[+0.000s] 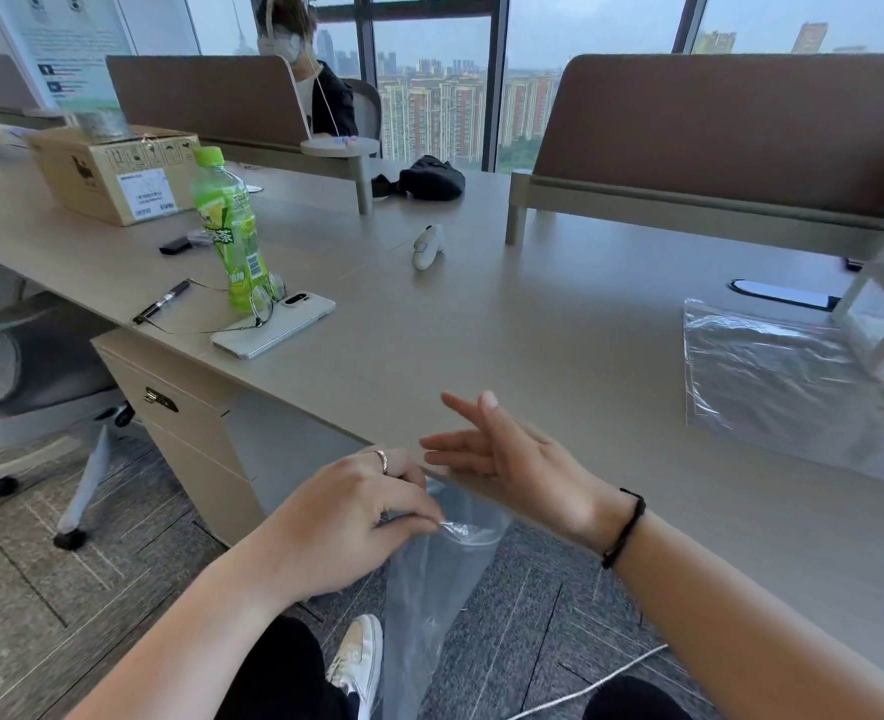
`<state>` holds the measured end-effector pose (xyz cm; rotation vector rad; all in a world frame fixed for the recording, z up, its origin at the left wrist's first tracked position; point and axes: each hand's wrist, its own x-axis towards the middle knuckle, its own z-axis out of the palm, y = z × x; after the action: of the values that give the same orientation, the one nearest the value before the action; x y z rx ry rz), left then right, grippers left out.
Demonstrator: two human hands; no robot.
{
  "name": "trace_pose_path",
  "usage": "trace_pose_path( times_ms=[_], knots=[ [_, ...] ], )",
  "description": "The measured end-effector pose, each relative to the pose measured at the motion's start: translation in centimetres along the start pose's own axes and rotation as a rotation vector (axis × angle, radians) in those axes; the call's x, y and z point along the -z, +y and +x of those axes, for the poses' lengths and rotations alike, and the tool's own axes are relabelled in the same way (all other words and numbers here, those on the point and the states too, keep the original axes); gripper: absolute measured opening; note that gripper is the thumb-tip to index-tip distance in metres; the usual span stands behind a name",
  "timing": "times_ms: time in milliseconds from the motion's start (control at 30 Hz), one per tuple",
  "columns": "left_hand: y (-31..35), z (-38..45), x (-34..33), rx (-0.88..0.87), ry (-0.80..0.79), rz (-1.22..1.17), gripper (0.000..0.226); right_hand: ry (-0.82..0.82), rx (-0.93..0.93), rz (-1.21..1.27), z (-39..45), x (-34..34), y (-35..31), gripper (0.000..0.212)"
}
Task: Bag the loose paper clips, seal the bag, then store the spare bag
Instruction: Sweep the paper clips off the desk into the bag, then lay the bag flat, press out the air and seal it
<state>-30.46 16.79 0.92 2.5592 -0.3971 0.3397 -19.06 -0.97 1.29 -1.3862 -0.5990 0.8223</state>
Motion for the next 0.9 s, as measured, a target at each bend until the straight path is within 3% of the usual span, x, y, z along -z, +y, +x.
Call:
trace_pose_path(
  times_ms=[133,267,333,467,567,900],
  knots=[
    [0.1,-0.1,0.3,0.012,-0.004,0.007,0.017,0.070,-0.013,0.023,-0.4,0.0,-0.2,0.045],
    [0.3,-0.2,0.8,0.009,-0.002,0.001,0.013,-0.020,0.076,-0.365,-0.8,-0.1,0.0,0.031],
    [0.6,-0.2,1.3,0.003,-0.001,-0.003,0.009,-0.104,0.123,-0.591,-1.3,-0.7,-0.1,0.032],
    [1.9,-0.2,3.6,-0.020,0.014,-0.020,0.003,-0.203,0.145,-0.902,-2.3,-1.7,-0.8,0.068],
    [3.0,-0.3,5.9,0.007,0.007,-0.035,0.008,-0.219,0.129,-1.035,-2.8,-1.8,-1.7,0.081],
    [4.9,0.7,12.1,-0.006,-0.047,-0.036,0.013,-0.156,0.024,-1.410,-5.3,0.9,-6.7,0.037]
  ],
)
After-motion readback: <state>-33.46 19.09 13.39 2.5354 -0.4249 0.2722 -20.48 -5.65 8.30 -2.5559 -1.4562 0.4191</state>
